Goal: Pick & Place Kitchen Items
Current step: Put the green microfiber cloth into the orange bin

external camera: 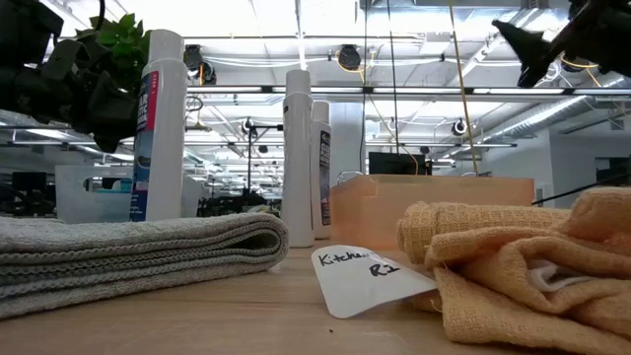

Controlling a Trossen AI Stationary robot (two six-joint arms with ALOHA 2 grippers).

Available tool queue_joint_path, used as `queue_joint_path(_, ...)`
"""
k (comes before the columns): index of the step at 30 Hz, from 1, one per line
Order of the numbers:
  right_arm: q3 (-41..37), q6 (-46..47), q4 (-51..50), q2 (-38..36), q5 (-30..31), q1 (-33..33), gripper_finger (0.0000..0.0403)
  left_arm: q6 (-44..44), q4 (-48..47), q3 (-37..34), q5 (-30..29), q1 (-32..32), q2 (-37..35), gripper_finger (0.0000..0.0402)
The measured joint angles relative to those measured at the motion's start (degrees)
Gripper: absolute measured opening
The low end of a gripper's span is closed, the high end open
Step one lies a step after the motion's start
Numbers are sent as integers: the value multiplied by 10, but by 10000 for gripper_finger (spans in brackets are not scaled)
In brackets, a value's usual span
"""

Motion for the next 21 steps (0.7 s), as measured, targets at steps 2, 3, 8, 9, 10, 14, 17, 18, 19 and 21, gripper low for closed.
queue_joint_path(2, 49, 36, -116, 36, -56, 2, 279, 0, 0, 0, 0, 0, 0, 108)
queue_joint_path(3, 85, 48, -162, 57, -70, 2, 279, 0, 0, 0, 0, 0, 0, 108)
queue_joint_path(8, 257, 83, -504, 194, -171, 11, 279, 0, 0, 0, 0, 0, 0, 108)
queue_joint_path(9, 281, 88, -565, 223, -190, 15, 279, 0, 0, 0, 0, 0, 0, 108)
queue_joint_path(10, 301, 95, -613, 250, -205, 19, 279, 0, 0, 0, 0, 0, 0, 108)
queue_joint_path(14, 325, 113, -738, 328, -231, 49, 279, 0, 0, 0, 0, 0, 0, 108)
queue_joint_path(17, 309, 114, -765, 377, -229, 77, 279, -1, -1, 0, 0, 0, 0, 108)
queue_joint_path(18, 304, 115, -764, 388, -231, 88, 279, -1, -1, 0, 0, 0, 0, 108)
queue_joint_path(19, 297, 116, -750, 399, -234, 98, 279, -1, -1, 0, 0, 0, 0, 108)
queue_joint_path(21, 277, 129, -708, 420, -246, 120, 279, -1, -1, 0, 0, 0, 0, 108)
